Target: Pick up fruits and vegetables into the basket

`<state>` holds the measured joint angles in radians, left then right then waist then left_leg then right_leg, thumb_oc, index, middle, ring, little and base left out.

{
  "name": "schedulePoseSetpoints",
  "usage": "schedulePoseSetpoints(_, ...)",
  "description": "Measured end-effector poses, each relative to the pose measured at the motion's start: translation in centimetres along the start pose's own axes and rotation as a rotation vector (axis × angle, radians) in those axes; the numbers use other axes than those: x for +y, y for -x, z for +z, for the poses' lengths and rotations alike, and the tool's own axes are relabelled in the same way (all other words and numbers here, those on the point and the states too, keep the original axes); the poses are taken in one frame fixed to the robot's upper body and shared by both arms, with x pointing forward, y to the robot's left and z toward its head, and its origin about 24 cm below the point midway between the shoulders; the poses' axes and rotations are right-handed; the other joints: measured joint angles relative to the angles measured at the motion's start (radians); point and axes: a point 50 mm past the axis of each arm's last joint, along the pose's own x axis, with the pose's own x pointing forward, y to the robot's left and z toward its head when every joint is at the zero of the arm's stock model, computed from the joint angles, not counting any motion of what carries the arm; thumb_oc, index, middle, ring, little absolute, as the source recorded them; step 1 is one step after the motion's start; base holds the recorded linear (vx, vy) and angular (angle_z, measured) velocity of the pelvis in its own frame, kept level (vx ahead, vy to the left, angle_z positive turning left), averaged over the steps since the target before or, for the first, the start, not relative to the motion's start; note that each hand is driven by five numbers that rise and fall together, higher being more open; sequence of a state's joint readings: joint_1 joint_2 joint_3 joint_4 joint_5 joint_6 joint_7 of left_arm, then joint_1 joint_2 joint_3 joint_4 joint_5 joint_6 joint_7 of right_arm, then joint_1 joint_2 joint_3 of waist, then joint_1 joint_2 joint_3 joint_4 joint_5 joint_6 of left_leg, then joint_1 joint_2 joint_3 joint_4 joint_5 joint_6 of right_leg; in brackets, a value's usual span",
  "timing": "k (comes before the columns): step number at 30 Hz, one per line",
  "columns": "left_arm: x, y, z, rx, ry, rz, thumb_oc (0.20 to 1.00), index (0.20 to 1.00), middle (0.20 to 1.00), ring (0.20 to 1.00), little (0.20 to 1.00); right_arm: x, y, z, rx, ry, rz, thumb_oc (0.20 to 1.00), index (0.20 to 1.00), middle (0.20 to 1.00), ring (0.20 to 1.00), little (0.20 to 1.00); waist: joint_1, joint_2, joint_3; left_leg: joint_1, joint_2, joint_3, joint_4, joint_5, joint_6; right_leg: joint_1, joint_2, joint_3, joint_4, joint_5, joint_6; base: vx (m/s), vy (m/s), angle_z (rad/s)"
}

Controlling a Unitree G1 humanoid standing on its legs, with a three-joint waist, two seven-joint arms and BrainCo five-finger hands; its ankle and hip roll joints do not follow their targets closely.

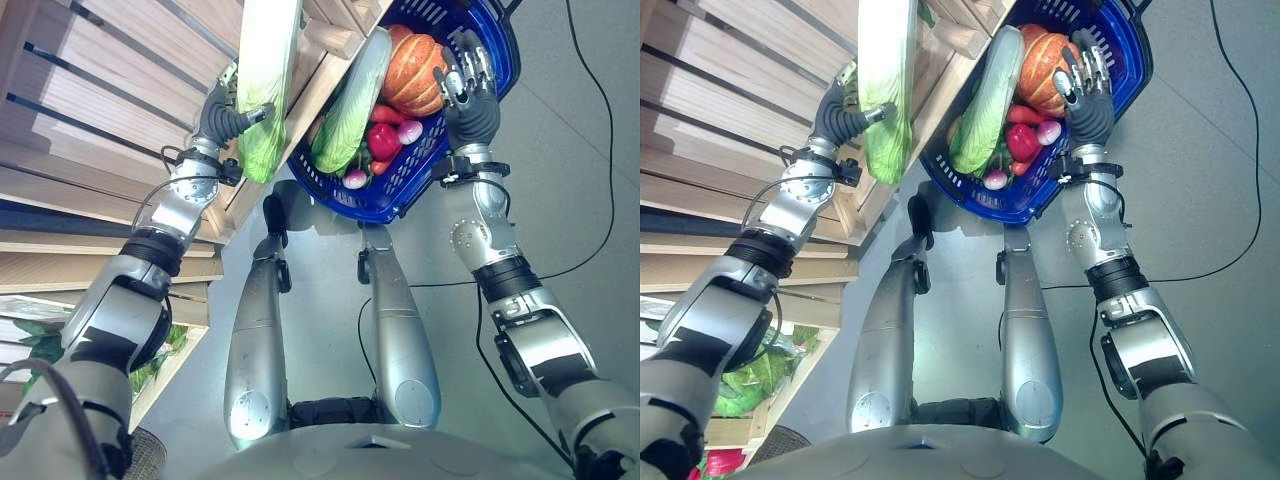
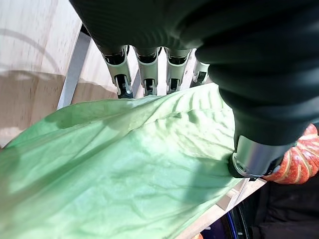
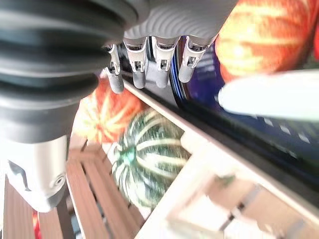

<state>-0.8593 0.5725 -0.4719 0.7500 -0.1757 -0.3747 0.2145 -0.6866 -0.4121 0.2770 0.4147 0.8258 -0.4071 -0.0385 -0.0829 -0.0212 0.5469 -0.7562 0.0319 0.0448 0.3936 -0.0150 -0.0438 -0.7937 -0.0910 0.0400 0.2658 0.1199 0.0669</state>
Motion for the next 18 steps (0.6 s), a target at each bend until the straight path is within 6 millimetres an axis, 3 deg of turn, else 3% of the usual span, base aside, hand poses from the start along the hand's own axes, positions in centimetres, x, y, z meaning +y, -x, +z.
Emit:
schedulePoseSetpoints(4, -0.1, 0.3, 0.5, -0.036, -0.029, -0.050, 0.200, 0.200, 0.200, 0.200, 0.200, 0.7, 0.2, -0.4, 0.037, -0.005, 0.042, 1.000, 1.000, 1.000, 1.000, 1.000, 0.001, -0.003, 0.001, 0.000, 0.000, 0.000, 0.000, 0.000, 0.000, 0.001, 0.000, -0.001, 0.000, 0.000, 0.000, 0.00, 0.000, 0.00)
schedulePoseSetpoints(11, -2.4, 0.3, 4.0, -0.239, -0.082, -0.228, 0.200, 0.200, 0.200, 0.200, 0.200, 1.3, 0.3, -1.4, 0.119, 0.002, 0.077, 1.000, 1.000, 1.000, 1.000, 1.000, -0.004, -0.003, 0.001, 0.013, 0.000, -0.003, -0.001, 0.001, 0.000, 0.013, 0.000, -0.003, 0.000, 0.000, 0.000, 0.00, 0.000, 0.00)
schedulePoseSetpoints(18, -3.4, 0.2, 5.6, -0.313, -0.110, -0.303, 0.200, 0.200, 0.200, 0.200, 0.200, 2.0, 0.4, -1.5, 0.150, -0.002, 0.105, 1.000, 1.000, 1.000, 1.000, 1.000, -0.003, -0.003, 0.001, 0.015, 0.001, -0.004, -0.002, 0.003, -0.002, 0.015, 0.000, -0.005, -0.002, 0.000, 0.000, 0.00, 0.000, 0.00)
